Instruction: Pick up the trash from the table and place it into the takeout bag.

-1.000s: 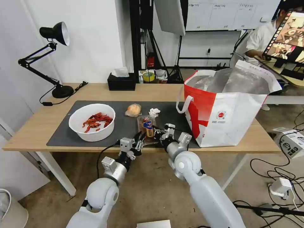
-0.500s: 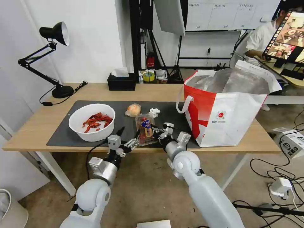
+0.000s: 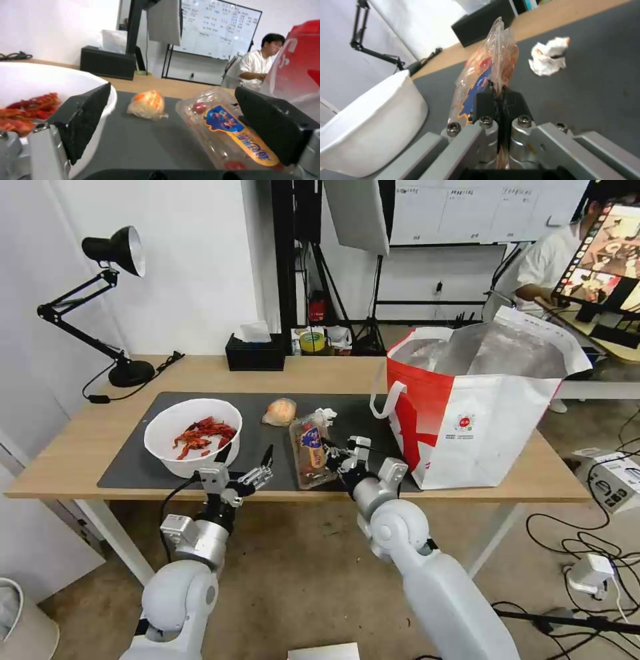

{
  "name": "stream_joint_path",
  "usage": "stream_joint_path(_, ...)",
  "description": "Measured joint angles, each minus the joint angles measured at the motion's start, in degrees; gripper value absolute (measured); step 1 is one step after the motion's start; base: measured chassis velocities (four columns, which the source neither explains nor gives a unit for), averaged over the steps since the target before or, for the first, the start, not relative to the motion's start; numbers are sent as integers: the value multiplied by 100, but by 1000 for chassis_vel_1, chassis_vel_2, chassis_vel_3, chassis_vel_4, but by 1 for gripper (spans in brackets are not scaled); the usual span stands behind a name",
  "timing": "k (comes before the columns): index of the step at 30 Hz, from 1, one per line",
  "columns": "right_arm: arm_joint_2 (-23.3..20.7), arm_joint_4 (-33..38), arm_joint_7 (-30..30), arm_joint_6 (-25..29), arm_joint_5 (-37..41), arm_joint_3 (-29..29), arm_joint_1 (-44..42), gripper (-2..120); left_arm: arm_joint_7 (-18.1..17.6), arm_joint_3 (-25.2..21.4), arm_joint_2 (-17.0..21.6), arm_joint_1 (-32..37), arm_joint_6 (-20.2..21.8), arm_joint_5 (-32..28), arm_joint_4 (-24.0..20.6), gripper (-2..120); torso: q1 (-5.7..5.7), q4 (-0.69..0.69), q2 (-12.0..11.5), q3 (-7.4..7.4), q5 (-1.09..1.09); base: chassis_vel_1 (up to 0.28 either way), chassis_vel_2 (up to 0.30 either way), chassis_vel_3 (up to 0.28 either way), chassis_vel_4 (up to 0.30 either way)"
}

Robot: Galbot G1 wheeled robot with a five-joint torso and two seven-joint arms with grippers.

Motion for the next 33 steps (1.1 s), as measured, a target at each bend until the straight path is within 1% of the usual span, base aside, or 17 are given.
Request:
stream_joint_path(6,-28,243,-28,7,-45,-25,-13,0,8,-65,5,79,-7,-30,-180,100,0,0,0,0,0,0,0,0,0)
stream_joint_path(10,-54,348,-48,10,-63,-27,-10,0,9,-77,13,87,-8,-31,-210,100,0,0,0,0,0,0,0,0,0)
stream_joint_path(15,-170,780,-197,27,-76,-20,3,0,11,-78,1,114,-10,-34,-253,100,0,0,0,0,0,0,0,0,0)
stream_joint_path(19,-215,964,-256,51,-80,-10,18,0,13,-63,-27,131,-10,-33,-274,100,0,0,0,0,0,0,0,0,0)
stream_joint_path(25,-326,1432,-395,194,-88,21,149,0,13,-71,-59,197,-11,-24,-371,100,0,0,0,0,0,0,0,0,0)
stream_joint_path(33,-370,1696,-509,367,-78,155,255,0,13,-141,-43,302,-10,-23,-492,100,0,0,0,0,0,0,0,0,0)
